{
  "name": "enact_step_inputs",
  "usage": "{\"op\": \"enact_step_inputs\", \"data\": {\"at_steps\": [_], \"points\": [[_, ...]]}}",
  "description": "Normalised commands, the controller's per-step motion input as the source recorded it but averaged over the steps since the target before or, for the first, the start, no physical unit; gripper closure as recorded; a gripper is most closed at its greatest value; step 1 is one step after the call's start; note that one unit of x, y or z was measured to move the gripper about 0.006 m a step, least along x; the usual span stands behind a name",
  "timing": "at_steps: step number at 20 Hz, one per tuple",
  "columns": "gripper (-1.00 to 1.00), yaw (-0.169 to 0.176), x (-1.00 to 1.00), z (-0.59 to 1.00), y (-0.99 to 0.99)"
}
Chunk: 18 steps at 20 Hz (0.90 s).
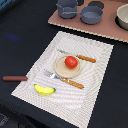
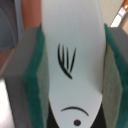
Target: Interact with the objects in diverse but meaningful ways.
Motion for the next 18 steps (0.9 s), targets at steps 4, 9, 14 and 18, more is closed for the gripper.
{"op": "enact_step_inputs", "data": {"at_steps": [4,9,14,18], "points": [[1.0,0.0,-1.0,-0.73,0.22],[1.0,0.0,-1.0,-0.56,0.23],[1.0,0.0,-1.0,-0.15,0.28],[1.0,0.0,-1.0,-0.01,0.25]]}}
